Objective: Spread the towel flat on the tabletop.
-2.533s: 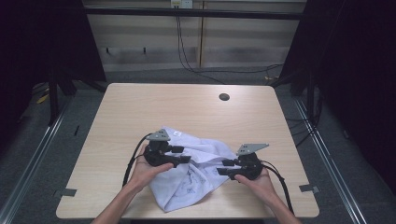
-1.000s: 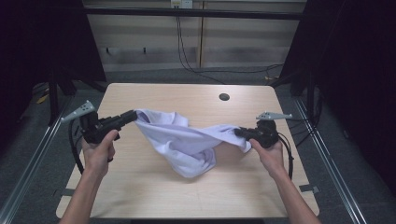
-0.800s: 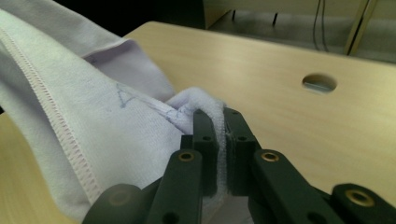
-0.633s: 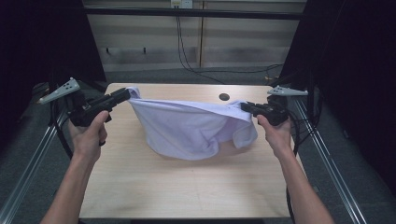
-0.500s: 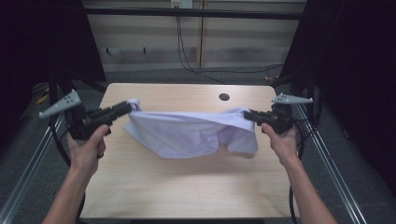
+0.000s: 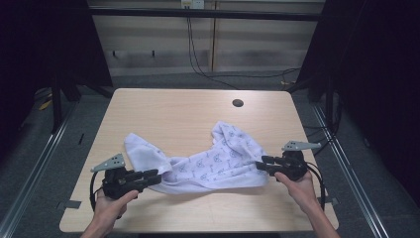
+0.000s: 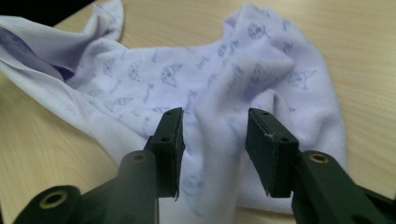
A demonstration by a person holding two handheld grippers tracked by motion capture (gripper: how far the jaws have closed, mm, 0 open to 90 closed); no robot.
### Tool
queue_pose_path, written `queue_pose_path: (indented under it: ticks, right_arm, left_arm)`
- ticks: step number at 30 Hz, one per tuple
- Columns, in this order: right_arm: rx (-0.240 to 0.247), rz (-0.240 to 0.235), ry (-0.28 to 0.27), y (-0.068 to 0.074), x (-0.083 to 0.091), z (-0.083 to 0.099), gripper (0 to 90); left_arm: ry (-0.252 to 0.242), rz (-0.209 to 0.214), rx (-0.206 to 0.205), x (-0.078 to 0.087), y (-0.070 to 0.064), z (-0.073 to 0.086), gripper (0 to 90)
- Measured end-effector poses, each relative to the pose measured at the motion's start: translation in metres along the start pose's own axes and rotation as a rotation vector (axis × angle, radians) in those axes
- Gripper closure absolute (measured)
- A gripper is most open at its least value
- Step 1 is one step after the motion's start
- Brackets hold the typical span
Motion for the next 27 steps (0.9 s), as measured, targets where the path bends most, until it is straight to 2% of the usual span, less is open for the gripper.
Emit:
queue_pose_path:
  ticks: [1, 3, 5, 7, 9, 11, 12, 13, 14, 17, 18, 20, 21, 22, 23, 26, 27]
  right_arm:
    - [0.000, 0.000, 0.000, 0.000, 0.000, 0.000, 56.1]
    - [0.013, -0.013, -0.046, 0.010, 0.013, -0.006, 53.1]
    - [0.020, -0.021, -0.051, 0.014, 0.015, -0.007, 52.3]
    - [0.028, -0.021, -0.040, 0.019, 0.014, -0.005, 51.3]
    - [0.031, -0.035, -0.038, 0.024, 0.009, -0.001, 51.3]
    - [0.047, -0.055, -0.019, 0.033, 0.001, 0.002, 51.6]
    - [0.060, -0.076, -0.005, 0.039, -0.004, 0.004, 52.3]
    - [0.075, -0.097, 0.013, 0.046, -0.010, 0.005, 52.3]
    - [0.085, -0.111, 0.033, 0.052, -0.016, 0.006, 52.3]
    - [0.128, -0.147, 0.096, 0.066, -0.040, 0.016, 50.2]
    - [0.128, -0.147, 0.096, 0.066, -0.040, 0.016, 50.2]
    - [0.122, -0.147, 0.120, 0.066, -0.049, 0.022, 48.3]
    - [0.125, -0.141, 0.136, 0.064, -0.053, 0.026, 47.6]
    - [0.137, -0.125, 0.167, 0.062, -0.058, 0.034, 47.0]
    - [0.137, -0.125, 0.167, 0.062, -0.058, 0.034, 47.0]
    - [0.162, -0.100, 0.202, 0.058, -0.064, 0.043, 48.5]
    - [0.152, -0.103, 0.178, 0.056, -0.066, 0.043, 49.4]
  left_arm:
    - [0.000, 0.000, 0.000, 0.000, 0.000, 0.000, 62.5]
    - [-0.047, -0.008, -0.004, 0.007, 0.003, -0.009, 59.9]
    - [-0.070, -0.034, -0.011, 0.009, 0.010, -0.018, 58.0]
    - [-0.063, -0.044, -0.014, 0.006, 0.018, -0.023, 56.7]
    - [-0.029, -0.090, -0.036, -0.003, 0.032, -0.023, 60.0]
    - [0.014, -0.103, -0.024, -0.015, 0.049, -0.018, 67.0]
    - [0.036, -0.096, -0.011, -0.022, 0.057, -0.013, 72.4]
    - [0.071, -0.094, -0.001, -0.028, 0.062, -0.006, 73.3]
    - [0.126, -0.108, -0.001, -0.035, 0.067, 0.003, 74.3]
    - [0.232, -0.096, 0.007, -0.047, 0.065, 0.027, 67.8]
    - [0.232, -0.096, 0.007, -0.047, 0.065, 0.027, 67.6]
    - [0.300, -0.084, -0.013, -0.053, 0.059, 0.039, 67.8]
    - [0.325, -0.078, -0.026, -0.056, 0.054, 0.042, 70.5]
    - [0.339, -0.061, -0.041, -0.058, 0.049, 0.044, 80.5]
    - [0.350, -0.056, -0.046, -0.059, 0.046, 0.045, 80.5]
    - [0.374, -0.029, -0.050, -0.065, 0.037, 0.048, 89.4]
    - [0.383, -0.021, -0.049, -0.066, 0.036, 0.049, 90.0]
Point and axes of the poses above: each handheld gripper's, and its own axes: x roughly backward along the jaws, z roughly out of its underside, y roughly to its left, the point moved 6 cm from there along -x, roughly forward along the jaws, and after that the axes turned 4 degrees about z, right-handed, at the moved point
